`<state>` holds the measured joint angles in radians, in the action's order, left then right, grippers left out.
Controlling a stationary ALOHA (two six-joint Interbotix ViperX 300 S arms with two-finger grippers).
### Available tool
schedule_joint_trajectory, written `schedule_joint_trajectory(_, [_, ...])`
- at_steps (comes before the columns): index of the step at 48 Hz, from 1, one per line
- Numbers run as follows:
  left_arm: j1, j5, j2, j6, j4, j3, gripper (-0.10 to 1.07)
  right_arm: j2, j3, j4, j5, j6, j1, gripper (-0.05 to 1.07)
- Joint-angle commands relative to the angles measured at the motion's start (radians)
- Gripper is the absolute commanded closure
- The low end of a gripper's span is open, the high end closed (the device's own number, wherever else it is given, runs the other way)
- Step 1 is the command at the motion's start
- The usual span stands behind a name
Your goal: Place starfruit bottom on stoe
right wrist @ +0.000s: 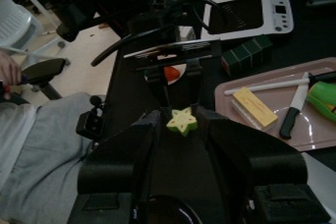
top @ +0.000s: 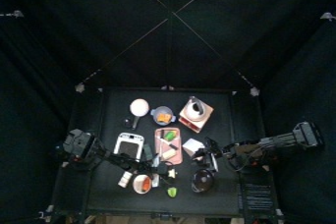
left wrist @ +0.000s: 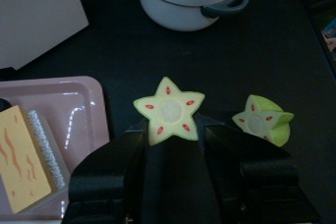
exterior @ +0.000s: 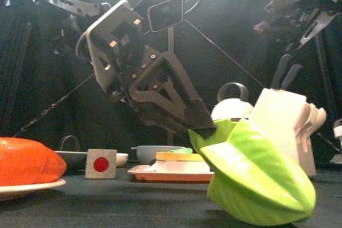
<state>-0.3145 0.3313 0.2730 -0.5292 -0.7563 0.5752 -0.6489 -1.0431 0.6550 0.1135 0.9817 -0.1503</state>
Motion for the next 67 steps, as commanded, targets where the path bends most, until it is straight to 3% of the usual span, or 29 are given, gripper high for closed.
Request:
schedule_joint_trajectory(1, [0.002, 0.003, -0.025, 0.0, 0.002, -0.014, 0.28, -0.005, 0.009, -0.003, 0.008, 0.002, -0.002, 0.27])
schedule_joint_trajectory(12, [0.002, -0.02, -0.048, 0.0, 0.002, -0.014, 0.28, -0.005, 0.008, -0.003, 0.008, 0.002, -0.002, 0.27])
schedule_joint_trajectory(29, [0.002, -0.158, -0.156, 0.002, -0.014, 0.032, 0.29, -0.005, 0.006, -0.003, 0.008, 0.002, -0.002, 0.27])
schedule_joint_trajectory(52, [0.002, -0.169, -0.417, 0.0, -0.284, 0.252, 0.29, 0.002, 0.005, -0.011, 0.009, 0.002, 0.0, 0.27])
schedule_joint_trajectory(67, [0.005, -0.233, -0.48, -0.002, -0.198, 0.272, 0.29, 0.009, 0.005, -0.014, 0.008, 0.002, 0.006, 0.27])
